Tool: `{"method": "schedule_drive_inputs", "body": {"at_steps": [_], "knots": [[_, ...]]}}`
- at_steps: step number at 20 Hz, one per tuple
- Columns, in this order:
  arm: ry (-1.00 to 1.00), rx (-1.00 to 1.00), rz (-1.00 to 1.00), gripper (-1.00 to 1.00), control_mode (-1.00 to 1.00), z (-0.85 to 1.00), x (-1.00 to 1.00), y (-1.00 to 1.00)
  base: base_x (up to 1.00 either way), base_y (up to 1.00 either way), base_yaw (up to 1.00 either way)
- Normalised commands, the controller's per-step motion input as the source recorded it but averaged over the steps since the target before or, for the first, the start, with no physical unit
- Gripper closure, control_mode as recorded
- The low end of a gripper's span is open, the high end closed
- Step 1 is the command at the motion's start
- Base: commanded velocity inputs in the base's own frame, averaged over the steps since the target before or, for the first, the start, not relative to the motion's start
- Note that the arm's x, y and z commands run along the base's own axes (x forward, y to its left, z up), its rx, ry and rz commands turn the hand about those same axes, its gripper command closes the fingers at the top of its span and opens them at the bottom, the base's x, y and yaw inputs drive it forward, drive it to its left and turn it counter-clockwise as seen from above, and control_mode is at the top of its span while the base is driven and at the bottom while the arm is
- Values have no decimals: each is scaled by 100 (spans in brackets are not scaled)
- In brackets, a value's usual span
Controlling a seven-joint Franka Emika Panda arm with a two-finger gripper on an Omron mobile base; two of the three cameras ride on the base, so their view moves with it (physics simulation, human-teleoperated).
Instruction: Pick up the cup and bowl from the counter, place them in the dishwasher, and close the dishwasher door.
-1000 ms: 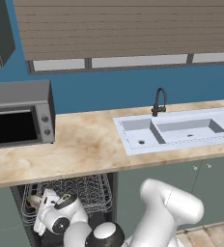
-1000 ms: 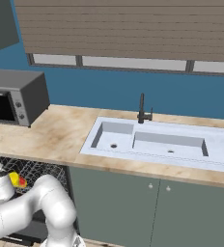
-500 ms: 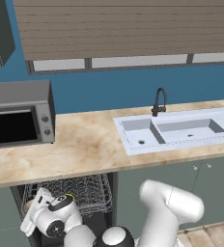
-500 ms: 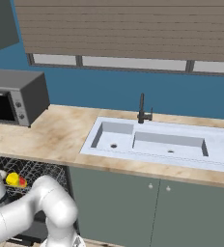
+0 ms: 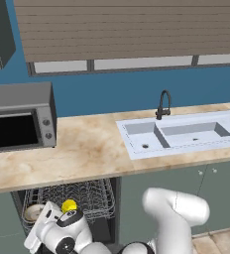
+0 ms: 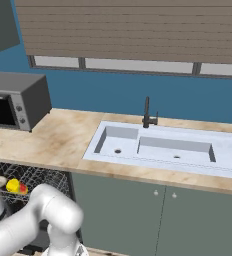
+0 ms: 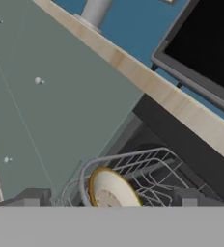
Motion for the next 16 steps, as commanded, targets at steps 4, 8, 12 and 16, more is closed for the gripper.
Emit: {"method": "schedule_drive_inputs", "body": {"at_steps": [4, 8, 12, 16], "knots": [[9, -8, 0, -100, -100, 29, -24, 0, 0, 0, 0], [10, -2, 0, -100, -100, 10, -4, -7, 0, 0, 0], [8, 0, 0, -100, -100, 21, -18, -16, 0, 0, 0], [5, -3, 0, -100, -100, 16, -43, -11, 0, 0, 0]]}}
